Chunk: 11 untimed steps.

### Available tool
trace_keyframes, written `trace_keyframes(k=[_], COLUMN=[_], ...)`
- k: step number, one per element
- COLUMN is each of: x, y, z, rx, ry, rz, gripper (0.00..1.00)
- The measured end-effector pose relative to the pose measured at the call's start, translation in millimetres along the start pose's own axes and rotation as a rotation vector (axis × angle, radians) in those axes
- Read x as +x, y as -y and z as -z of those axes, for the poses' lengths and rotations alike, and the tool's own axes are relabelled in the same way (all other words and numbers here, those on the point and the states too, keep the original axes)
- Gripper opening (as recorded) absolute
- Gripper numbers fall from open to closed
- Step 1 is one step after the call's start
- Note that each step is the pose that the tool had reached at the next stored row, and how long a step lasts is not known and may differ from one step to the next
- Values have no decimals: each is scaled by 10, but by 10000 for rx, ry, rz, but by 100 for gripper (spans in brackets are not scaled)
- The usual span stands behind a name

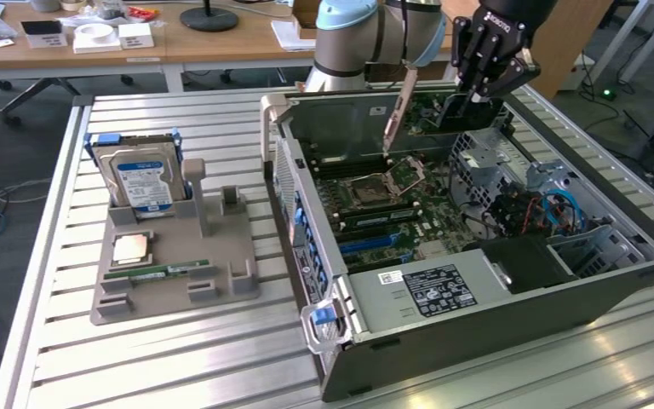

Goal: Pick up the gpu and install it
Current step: 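Insert the gpu into the slot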

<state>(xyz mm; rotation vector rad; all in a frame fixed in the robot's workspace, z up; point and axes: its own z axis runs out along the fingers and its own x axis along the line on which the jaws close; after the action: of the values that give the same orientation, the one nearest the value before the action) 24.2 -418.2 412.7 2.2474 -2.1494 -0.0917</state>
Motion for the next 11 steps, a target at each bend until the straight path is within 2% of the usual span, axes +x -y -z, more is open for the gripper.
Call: trace_keyframes(k=[6, 11], x=[0, -2], y=[-7, -53], z=[-1, -4], rx=[0, 0], ry=[1, 1], rz=[-3, -2], gripper=[26, 26])
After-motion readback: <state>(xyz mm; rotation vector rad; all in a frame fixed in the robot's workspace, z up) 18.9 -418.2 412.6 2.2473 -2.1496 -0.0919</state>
